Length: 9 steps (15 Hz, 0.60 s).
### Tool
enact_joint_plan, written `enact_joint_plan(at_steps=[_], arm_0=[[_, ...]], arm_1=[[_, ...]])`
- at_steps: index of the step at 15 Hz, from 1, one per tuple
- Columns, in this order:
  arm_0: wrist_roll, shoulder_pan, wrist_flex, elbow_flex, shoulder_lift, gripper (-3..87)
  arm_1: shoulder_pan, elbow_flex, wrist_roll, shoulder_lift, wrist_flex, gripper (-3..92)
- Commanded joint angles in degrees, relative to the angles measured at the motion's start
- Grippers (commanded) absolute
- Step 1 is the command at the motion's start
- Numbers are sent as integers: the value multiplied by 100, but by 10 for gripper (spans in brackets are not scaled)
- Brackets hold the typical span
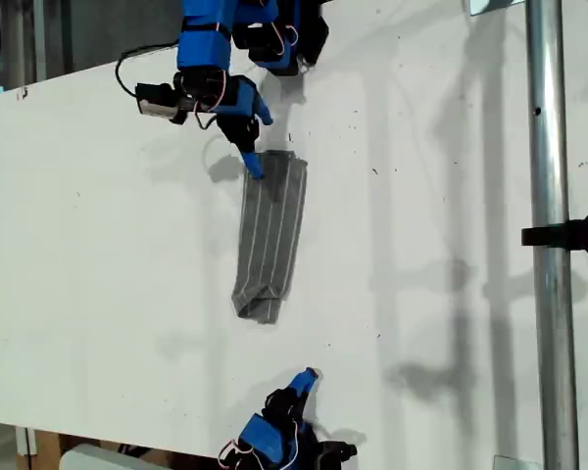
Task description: Grasp corners of a towel and fold twice.
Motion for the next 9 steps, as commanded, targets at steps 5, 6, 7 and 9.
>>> enact_joint_plan(at_steps=[5,6,7,9], arm_0=[[-35,105,105,-44,35,-25],[-44,114,105,-44,35,-25],[-79,158,105,-44,35,-25],[-158,237,105,-18,35,-25]], arm_1=[[193,1784,229,-606,-2707,465],[202,1688,176,-1063,-3041,465],[237,1485,88,-1345,-3129,465],[360,1362,-53,-1564,-3604,450]])
